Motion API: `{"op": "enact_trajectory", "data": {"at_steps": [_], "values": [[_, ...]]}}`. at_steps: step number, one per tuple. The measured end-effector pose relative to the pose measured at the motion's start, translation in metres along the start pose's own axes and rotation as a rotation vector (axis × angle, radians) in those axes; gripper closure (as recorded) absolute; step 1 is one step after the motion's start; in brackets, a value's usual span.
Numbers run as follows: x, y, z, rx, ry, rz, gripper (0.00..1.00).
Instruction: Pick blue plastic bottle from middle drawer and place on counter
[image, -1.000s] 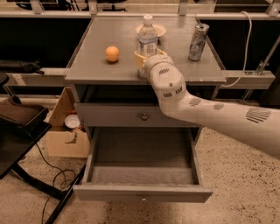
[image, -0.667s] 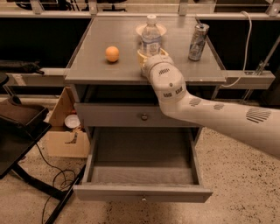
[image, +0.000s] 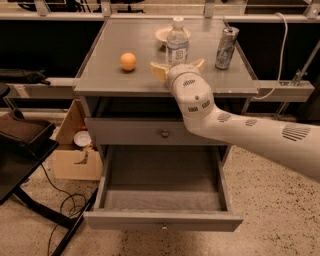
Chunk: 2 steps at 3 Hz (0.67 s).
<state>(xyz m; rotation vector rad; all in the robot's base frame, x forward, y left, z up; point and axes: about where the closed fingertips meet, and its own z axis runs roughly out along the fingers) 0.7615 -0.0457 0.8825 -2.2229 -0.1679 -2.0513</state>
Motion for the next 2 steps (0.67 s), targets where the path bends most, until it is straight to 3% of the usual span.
{"op": "enact_trajectory", "data": {"at_steps": [2], "values": [[0.061,0.009,-0.005,0.113,0.067,-0.035,0.00]]}}
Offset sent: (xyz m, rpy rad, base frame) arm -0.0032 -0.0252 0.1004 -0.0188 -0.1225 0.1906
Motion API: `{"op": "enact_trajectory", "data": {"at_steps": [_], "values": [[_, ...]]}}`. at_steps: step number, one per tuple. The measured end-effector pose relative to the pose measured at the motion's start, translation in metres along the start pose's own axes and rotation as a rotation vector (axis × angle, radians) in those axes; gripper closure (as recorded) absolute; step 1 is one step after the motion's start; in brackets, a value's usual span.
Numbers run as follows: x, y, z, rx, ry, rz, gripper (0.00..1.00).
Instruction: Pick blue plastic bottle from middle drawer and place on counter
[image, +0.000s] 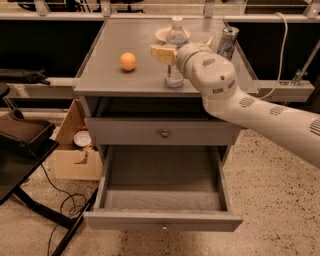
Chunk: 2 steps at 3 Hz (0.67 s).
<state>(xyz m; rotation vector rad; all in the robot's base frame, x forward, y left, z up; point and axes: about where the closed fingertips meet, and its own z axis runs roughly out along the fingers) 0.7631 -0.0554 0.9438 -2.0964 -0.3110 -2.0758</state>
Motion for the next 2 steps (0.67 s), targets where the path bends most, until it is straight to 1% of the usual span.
{"op": "enact_trajectory", "data": {"at_steps": [1,2], "values": [[0.044,0.010,-0.028,0.098,0.056,-0.025,0.00],[0.065,0.012,-0.050,0.189,0.094,-0.053,0.00]]}}
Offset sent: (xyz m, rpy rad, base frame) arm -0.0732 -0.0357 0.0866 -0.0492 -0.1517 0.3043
